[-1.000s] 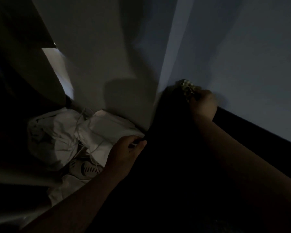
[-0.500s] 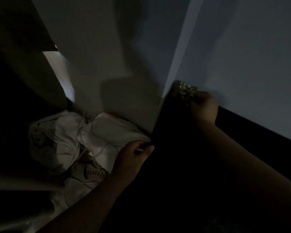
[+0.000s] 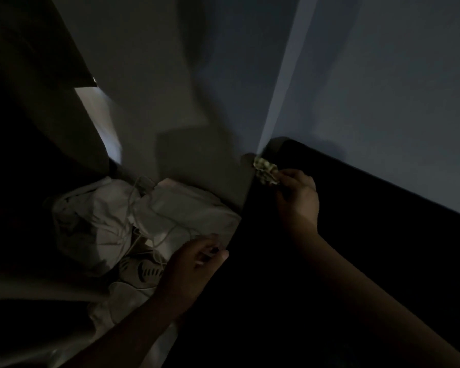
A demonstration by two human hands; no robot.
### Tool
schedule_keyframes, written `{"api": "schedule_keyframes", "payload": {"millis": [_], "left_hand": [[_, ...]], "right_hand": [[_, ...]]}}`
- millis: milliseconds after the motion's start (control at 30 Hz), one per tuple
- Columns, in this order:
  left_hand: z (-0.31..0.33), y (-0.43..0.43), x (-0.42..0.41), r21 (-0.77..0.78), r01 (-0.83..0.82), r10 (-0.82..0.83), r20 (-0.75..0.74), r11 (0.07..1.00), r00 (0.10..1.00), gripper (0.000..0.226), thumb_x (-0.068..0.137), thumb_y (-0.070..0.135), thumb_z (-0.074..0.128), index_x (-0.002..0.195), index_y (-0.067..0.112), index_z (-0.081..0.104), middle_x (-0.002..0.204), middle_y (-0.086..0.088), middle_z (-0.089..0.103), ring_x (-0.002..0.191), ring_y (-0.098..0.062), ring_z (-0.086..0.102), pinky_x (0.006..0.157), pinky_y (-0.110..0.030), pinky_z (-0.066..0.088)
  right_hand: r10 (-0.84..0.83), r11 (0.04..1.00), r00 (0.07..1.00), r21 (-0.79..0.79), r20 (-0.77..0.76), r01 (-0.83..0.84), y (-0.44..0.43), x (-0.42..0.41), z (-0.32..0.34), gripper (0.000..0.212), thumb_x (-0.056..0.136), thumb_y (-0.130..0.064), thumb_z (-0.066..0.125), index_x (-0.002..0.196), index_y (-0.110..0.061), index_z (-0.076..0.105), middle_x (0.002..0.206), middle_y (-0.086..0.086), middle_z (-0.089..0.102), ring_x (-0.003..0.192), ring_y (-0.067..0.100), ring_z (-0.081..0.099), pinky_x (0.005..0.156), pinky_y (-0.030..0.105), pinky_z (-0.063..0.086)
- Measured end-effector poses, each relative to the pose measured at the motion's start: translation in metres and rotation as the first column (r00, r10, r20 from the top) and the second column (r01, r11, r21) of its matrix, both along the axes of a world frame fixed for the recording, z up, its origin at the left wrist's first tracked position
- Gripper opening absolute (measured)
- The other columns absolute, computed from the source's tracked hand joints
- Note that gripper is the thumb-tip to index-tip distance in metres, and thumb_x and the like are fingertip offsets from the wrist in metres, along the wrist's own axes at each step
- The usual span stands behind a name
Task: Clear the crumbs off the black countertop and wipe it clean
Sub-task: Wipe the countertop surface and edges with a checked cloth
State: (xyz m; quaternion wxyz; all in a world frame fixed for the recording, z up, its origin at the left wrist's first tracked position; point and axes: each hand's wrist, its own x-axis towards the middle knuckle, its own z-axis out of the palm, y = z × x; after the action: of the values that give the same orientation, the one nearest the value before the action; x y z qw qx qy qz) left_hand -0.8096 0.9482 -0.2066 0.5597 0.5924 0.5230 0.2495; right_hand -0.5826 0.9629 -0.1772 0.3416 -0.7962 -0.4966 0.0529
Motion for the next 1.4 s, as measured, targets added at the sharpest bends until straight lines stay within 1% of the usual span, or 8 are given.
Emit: {"api": "schedule_keyframes", "payload": {"millis": [233,367,500,700,833,1067,1200,1400], "left_hand": [[0.005,-0.010,-0.049,-0.011,-0.044,0.044,-0.007,0.999,0.999,0.009,0.085,0.012,0.065,0.085,0.021,0.067,0.073,0.005,0.070,0.068,-0.002,0.063,0.066,-0.020,0.050],[0.007,-0.020,-0.067,0.061,-0.024,0.027,-0.053,0.998,0.998,0.018,0.087,0.009,0.062,0.082,0.026,0.065,0.077,0.022,0.070,0.073,0.007,0.064,0.066,-0.007,0.046],[0.010,-0.029,-0.088,0.095,0.015,0.000,-0.151,0.995,0.988,0.024,0.090,0.011,0.060,0.078,0.032,0.064,0.075,0.017,0.070,0.078,0.004,0.063,0.076,-0.017,0.047],[0.020,-0.040,-0.111,0.125,0.017,0.000,-0.130,0.992,0.992,0.024,0.089,0.007,0.060,0.080,0.029,0.065,0.083,0.006,0.070,0.080,-0.003,0.064,0.075,-0.018,0.048],[0.028,-0.050,-0.123,0.149,0.041,-0.018,-0.151,0.988,0.988,0.025,0.090,0.009,0.060,0.078,0.031,0.063,0.081,0.014,0.067,0.082,0.001,0.061,0.073,-0.008,0.042],[0.024,-0.075,-0.168,0.094,0.059,-0.038,-0.212,0.994,0.977,0.012,0.092,0.017,0.058,0.094,0.013,0.069,0.094,-0.004,0.068,0.091,-0.019,0.062,0.083,-0.034,0.048],[0.018,-0.093,-0.198,0.119,0.063,-0.032,-0.249,0.991,0.968,0.020,0.091,0.022,0.060,0.079,0.037,0.064,0.078,0.011,0.067,0.080,-0.011,0.063,0.071,-0.030,0.048],[0.016,-0.114,-0.222,0.078,0.082,-0.060,-0.244,0.994,0.968,0.024,0.092,0.023,0.059,0.075,0.041,0.060,0.074,0.008,0.066,0.074,-0.008,0.062,0.065,-0.027,0.047]], "right_hand": [[0.110,0.994,0.994,0.002,-0.009,-0.110,-0.052,-0.056,0.006,0.029,0.077,0.005,0.067,0.101,-0.008,0.075,0.102,0.010,0.067,0.093,0.030,0.059,0.076,0.014,0.032],[0.210,0.976,0.977,-0.051,-0.043,-0.213,-0.096,-0.099,0.008,0.027,0.075,-0.010,0.064,0.100,-0.016,0.074,0.105,0.000,0.065,0.098,0.017,0.054,0.078,0.015,0.036],[0.274,0.958,0.955,-0.059,-0.114,-0.282,-0.115,-0.114,0.012,0.035,0.073,-0.011,0.064,0.104,-0.022,0.074,0.105,-0.003,0.065,0.099,0.014,0.054,0.080,0.020,0.043],[-0.024,0.997,0.999,-0.080,-0.041,0.021,-0.107,-0.097,0.019,0.024,0.081,-0.008,0.071,0.104,-0.013,0.074,0.107,0.005,0.067,0.098,0.028,0.057,0.078,0.021,0.037],[-0.072,0.995,0.995,-0.071,-0.069,0.067,-0.124,-0.121,0.014,0.024,0.082,-0.004,0.068,0.105,-0.011,0.074,0.106,0.007,0.067,0.097,0.028,0.057,0.078,0.023,0.039],[0.013,0.999,0.995,-0.045,-0.097,-0.017,-0.189,-0.188,0.010,0.036,0.075,0.002,0.071,0.104,-0.017,0.075,0.103,0.003,0.066,0.095,0.023,0.058,0.077,0.021,0.041],[0.048,0.997,0.992,-0.053,-0.118,-0.054,-0.223,-0.225,0.005,0.036,0.075,-0.004,0.075,0.105,-0.023,0.075,0.103,-0.001,0.064,0.095,0.015,0.055,0.077,0.013,0.037],[0.090,0.992,0.984,-0.074,-0.154,-0.102,-0.267,-0.270,0.005,0.030,0.075,-0.027,0.069,0.105,-0.027,0.073,0.106,-0.003,0.064,0.096,0.015,0.056,0.080,0.015,0.039]]}}
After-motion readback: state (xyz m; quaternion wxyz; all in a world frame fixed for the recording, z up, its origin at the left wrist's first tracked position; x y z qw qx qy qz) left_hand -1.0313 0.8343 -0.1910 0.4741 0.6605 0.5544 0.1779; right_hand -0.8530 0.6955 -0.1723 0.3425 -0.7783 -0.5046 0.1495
